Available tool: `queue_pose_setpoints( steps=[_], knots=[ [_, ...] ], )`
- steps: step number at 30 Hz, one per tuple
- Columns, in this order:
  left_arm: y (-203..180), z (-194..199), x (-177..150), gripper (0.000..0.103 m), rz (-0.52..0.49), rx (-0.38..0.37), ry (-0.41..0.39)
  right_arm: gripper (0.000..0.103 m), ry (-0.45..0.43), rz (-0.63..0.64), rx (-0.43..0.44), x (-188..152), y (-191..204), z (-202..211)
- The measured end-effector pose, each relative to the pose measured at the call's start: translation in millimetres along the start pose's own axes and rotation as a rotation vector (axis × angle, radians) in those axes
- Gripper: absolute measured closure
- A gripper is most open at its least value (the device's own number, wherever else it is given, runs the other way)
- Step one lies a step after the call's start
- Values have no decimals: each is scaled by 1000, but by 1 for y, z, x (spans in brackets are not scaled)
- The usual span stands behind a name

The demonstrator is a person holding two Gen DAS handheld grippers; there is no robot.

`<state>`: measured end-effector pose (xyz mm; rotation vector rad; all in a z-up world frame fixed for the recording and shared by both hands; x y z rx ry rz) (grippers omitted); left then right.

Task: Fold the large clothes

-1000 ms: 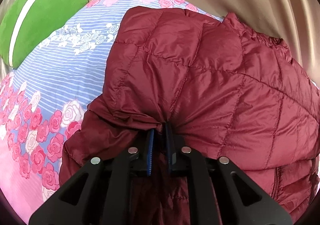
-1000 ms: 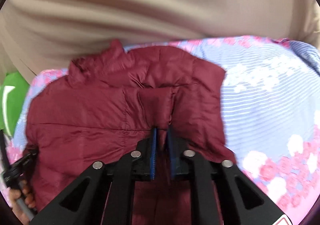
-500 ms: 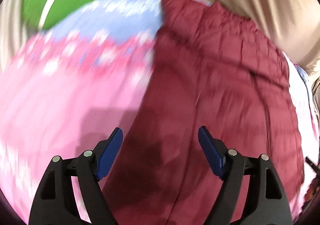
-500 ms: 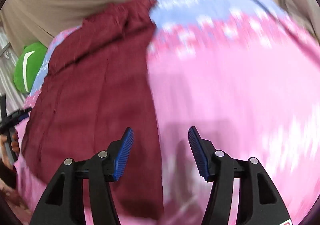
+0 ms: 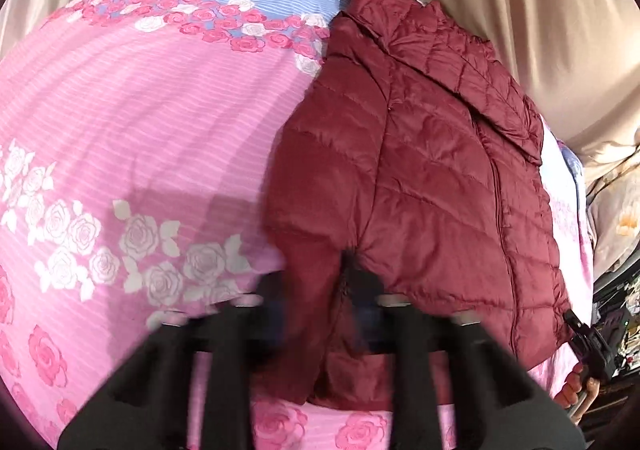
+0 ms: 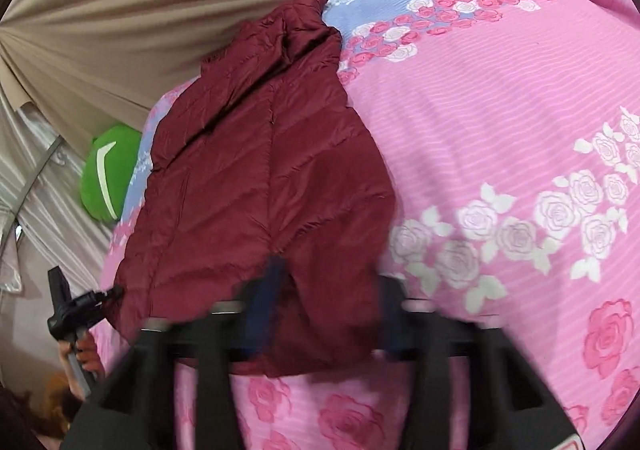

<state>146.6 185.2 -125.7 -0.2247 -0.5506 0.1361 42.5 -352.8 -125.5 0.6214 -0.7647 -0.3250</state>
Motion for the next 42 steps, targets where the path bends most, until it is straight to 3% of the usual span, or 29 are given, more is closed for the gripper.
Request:
queue_pose_setpoints(
  steps=[2,7,12,16,20,23,27,32,34,38,42],
  knots=[
    [-4,15,0,98,-8,-10,-42,97,-36,2,2,2,5,5],
    [-13,69,5,101,-16,-69,-158,100,-190,128,20,8,38,50],
    [-17,153,1,101,-6,-152,-329,100,-346,287,58,2,78,115],
    [-9,230,-7,101,31,-222,-506,100,-491,403,128,-3,104,175],
    [-8,284,-9,101,51,-250,-651,100,-648,463,269,-2,130,235],
    [-19,299,-1,101,8,-202,-695,100,-696,460,318,14,141,246],
    [-36,249,32,100,-32,-91,-588,100,-612,374,243,51,122,201],
    [-44,131,64,101,-92,150,-394,100,-403,185,138,93,69,104],
    [-44,93,69,101,-112,209,-332,100,-349,158,94,97,56,78],
    [-40,43,67,101,-117,243,-247,100,-294,130,39,96,40,41],
    [-35,39,62,101,-110,224,-232,100,-285,121,47,94,37,39]
  ],
)
Point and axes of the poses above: each gripper's, at about its wrist camera, not at the fingertips, and z roughly against the way its jaws point, y to its left, x to its top, the point moved 7 cm from there along -z, roughly the way its jaws point, and after that the axes turned 9 degrees about x, right-handed, at the moved point
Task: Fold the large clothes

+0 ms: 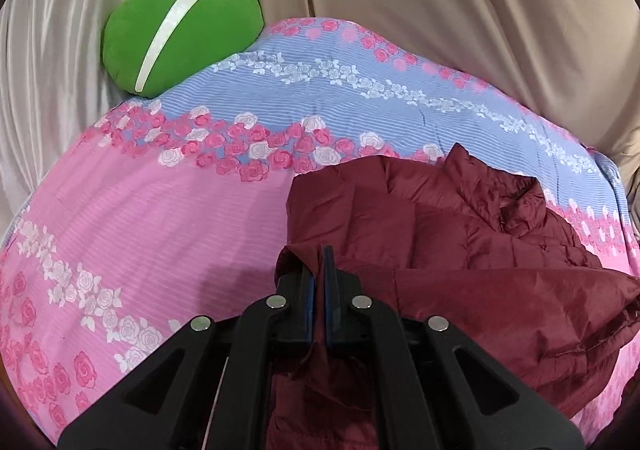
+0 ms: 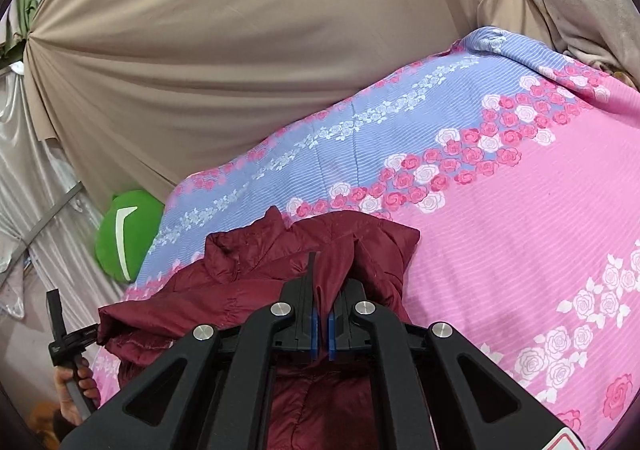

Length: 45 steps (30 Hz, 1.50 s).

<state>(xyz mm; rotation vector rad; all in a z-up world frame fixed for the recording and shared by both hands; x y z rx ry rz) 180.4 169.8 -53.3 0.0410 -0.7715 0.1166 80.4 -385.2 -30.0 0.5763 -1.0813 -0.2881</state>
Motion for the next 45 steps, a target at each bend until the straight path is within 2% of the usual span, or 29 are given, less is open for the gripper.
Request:
queue_pose_setpoints(
  steps=[4,7,13,17,19,20,21,22,23,25,27,29,31,32,33,34,36,38,40,42,45],
  knots=[
    [3,-3,-2,100,5,-18,12,100,29,6,-19,-2,-5,-5],
    [-10,-23,6,100,-9,6,30,100,59,-26,-34,2,-14,-29],
    [-27,-73,6,95,-27,45,119,97,161,-81,-98,1,-39,-84],
    [-17,-75,13,91,38,7,147,92,128,-101,-79,14,-38,-77],
    [-10,-57,29,78,73,-16,107,87,74,-69,-81,32,-26,-63],
    [-9,-48,38,73,86,-29,78,78,48,-46,-88,41,-18,-58],
    [-8,-37,47,58,97,-37,44,73,8,-4,-102,52,-7,-51],
    [-7,-26,58,48,104,-28,-5,67,-29,35,-117,62,2,-46],
    [-7,-12,71,47,101,12,-77,67,-69,87,-134,74,15,-43],
    [-13,8,93,45,62,98,-189,67,-85,144,-137,87,34,-47],
    [-28,12,108,44,25,90,-217,67,-53,168,-95,97,53,-68],
    [-56,5,122,44,-7,9,-190,67,29,189,-41,99,71,-104],
    [-97,-17,132,44,-45,-69,-115,69,117,206,-26,95,82,-151],
    [-114,-27,133,44,-72,-100,-80,76,164,211,-27,91,83,-171],
    [-135,-41,131,44,-101,-129,-36,80,224,214,-30,84,85,-196],
    [-157,-61,124,47,-142,-137,26,84,261,213,-34,76,86,-211],
    [-185,-83,103,58,-219,-154,110,91,394,199,-32,49,85,-245],
    [-204,-97,75,64,-299,-197,191,95,495,194,-4,20,86,-257],
    [-209,-108,54,65,-358,-179,215,96,549,275,-12,-3,88,-259],
    [-210,-129,45,69,-372,-110,234,97,575,352,-86,-16,81,-270],
    [-212,-166,48,68,-332,-78,271,103,567,321,-206,-11,50,-296]
  ],
)
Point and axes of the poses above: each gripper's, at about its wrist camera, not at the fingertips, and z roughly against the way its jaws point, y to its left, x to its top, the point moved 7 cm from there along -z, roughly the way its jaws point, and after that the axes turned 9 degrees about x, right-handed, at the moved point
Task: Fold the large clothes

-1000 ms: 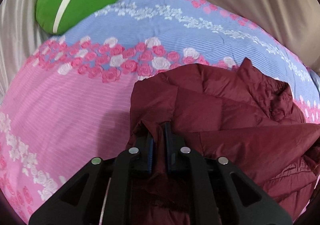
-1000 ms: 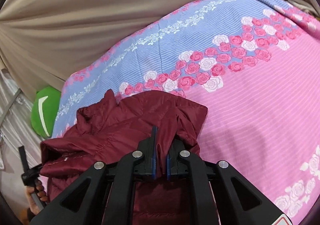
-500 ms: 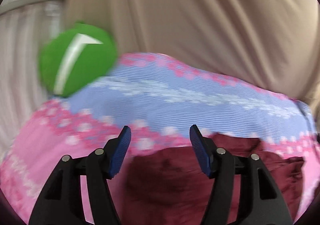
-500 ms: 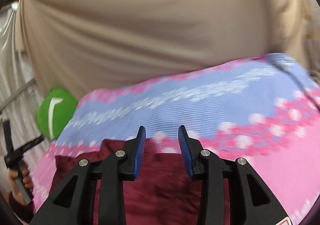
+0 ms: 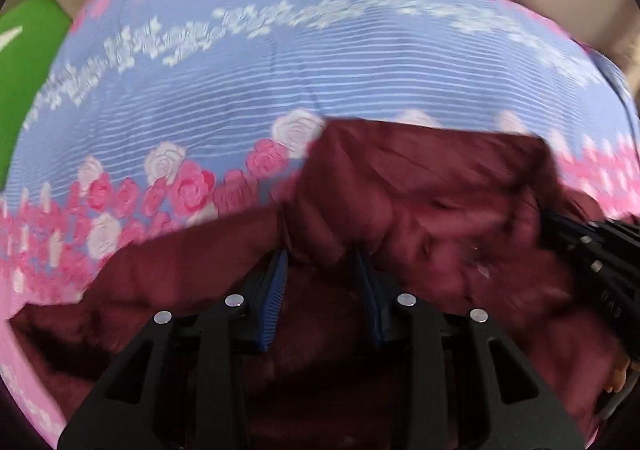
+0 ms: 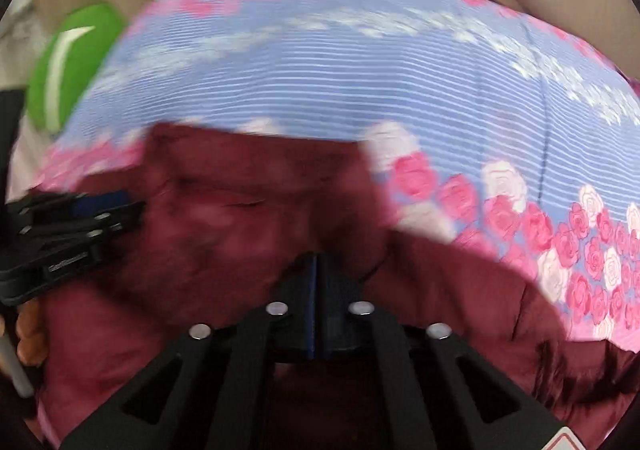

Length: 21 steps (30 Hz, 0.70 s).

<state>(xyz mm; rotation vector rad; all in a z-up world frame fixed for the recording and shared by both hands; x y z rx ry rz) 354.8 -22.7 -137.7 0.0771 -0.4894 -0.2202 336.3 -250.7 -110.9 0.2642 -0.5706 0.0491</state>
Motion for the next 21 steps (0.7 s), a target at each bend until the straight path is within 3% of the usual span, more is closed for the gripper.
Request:
queue_pose_setpoints(
  steps=[4,6,7,8,9,11,12,13,15,16,18,21],
  knots=[
    [8,-6,17,67,38,36,-48,103,-42,-112,85,8,-23,-6],
    [17,2,17,67,80,20,-71,103,-97,-117,74,8,-25,9],
    [21,7,17,67,98,5,-81,99,-124,-114,65,9,-24,17],
    [26,15,17,68,117,-14,-102,83,-167,-108,61,10,-25,29],
    [30,19,18,68,120,-20,-112,79,-183,-106,52,12,-26,35],
    [30,21,24,66,106,-26,-108,61,-150,-108,79,18,-27,32],
    [28,15,29,60,91,-40,-85,61,-115,-112,99,22,-29,25],
    [19,4,33,59,73,-64,-52,61,-73,-115,123,22,-27,15],
    [10,-16,33,64,64,-94,13,70,1,-106,117,20,-24,-9],
    [8,-17,38,84,59,-90,-4,91,-8,-81,83,21,-20,-13],
    [7,-11,43,92,44,-83,-19,97,-69,-40,82,29,-11,1],
    [10,-7,58,94,51,-45,-75,98,-215,-26,75,45,-7,29]
  ],
)
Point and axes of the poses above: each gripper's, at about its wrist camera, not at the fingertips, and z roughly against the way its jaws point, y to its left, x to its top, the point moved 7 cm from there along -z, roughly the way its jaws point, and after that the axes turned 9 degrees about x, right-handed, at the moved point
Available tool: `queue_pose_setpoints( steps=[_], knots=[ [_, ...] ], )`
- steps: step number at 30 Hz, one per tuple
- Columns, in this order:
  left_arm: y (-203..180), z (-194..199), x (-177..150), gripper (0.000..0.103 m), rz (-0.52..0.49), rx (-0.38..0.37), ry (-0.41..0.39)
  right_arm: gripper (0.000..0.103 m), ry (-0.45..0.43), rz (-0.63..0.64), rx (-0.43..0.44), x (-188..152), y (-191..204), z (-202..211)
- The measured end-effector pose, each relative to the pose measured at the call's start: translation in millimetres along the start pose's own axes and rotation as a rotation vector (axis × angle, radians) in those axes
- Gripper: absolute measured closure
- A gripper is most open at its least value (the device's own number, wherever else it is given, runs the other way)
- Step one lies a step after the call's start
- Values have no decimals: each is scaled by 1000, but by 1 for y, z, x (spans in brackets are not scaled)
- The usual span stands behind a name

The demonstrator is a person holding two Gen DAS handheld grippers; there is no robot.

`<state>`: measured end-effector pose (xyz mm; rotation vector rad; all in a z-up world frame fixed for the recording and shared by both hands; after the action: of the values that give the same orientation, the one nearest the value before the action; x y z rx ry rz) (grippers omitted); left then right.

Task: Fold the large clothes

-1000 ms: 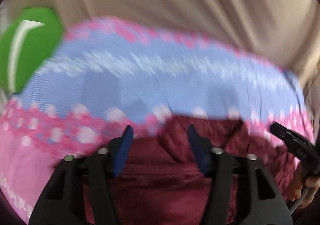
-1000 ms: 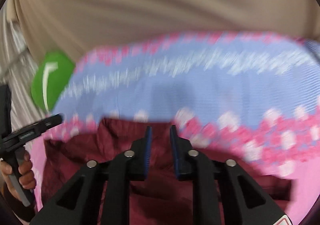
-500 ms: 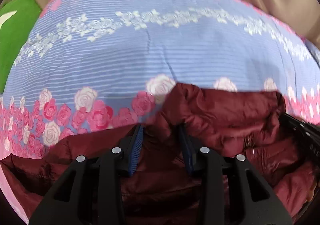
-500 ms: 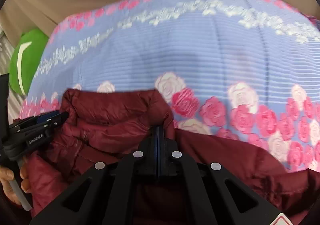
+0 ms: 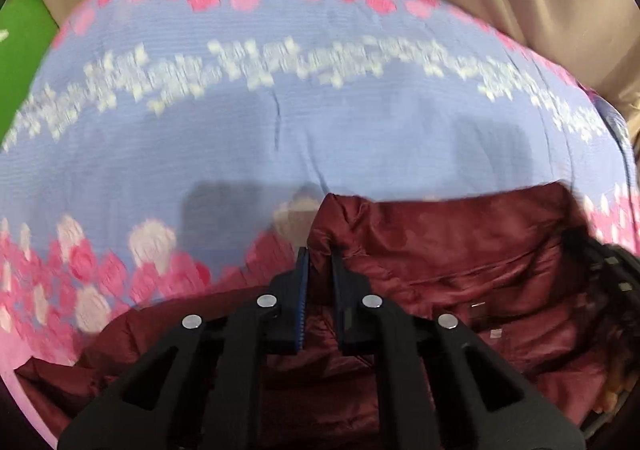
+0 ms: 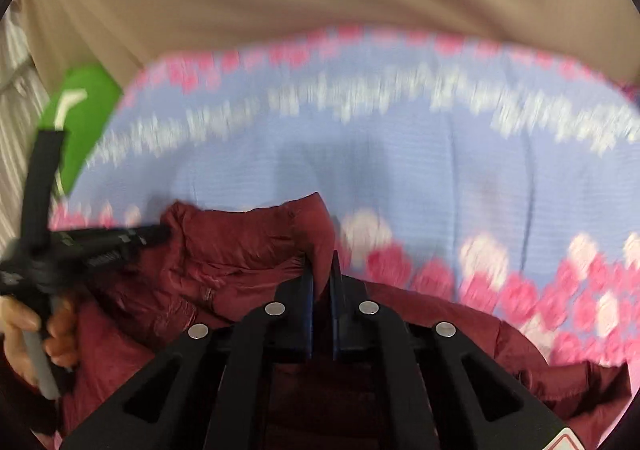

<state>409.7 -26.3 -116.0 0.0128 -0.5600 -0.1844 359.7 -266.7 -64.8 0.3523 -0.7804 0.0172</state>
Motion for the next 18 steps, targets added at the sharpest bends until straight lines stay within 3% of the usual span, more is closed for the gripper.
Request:
queue_pose_setpoints(
  steps=[1,4,6,8,12,15,16,18],
  knots=[
    [-1,-4,5,94,4,13,-9,98,-14,3,-23,4,-3,-3],
    [1,-24,10,94,30,56,-11,100,98,-77,-78,-8,-34,-48],
    [5,-29,15,94,26,89,-36,99,95,-123,-45,-6,-40,-52],
    [5,-24,15,93,16,94,-47,96,109,-102,-73,-4,-36,-46],
    [31,27,15,90,52,97,-159,93,-27,-25,-121,5,-26,14],
    [54,83,-4,74,55,25,-235,87,-79,3,-70,-8,-20,67],
    [60,97,-11,70,38,20,-255,81,-82,11,-49,-17,-18,81],
    [73,122,-33,51,2,61,-287,65,-92,21,-40,-45,-21,112]
  ],
)
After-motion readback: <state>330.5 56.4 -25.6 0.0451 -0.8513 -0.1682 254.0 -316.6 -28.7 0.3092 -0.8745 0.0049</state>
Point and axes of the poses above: each gripper's, at about its wrist camera, not at the fingertips, and z roughly against the way its jaws point, y to its left, x to its top, the point moved 7 cm from there along -z, roughly the way its jaws point, and after that the axes turned 9 degrees about x, right-handed, at the moved point
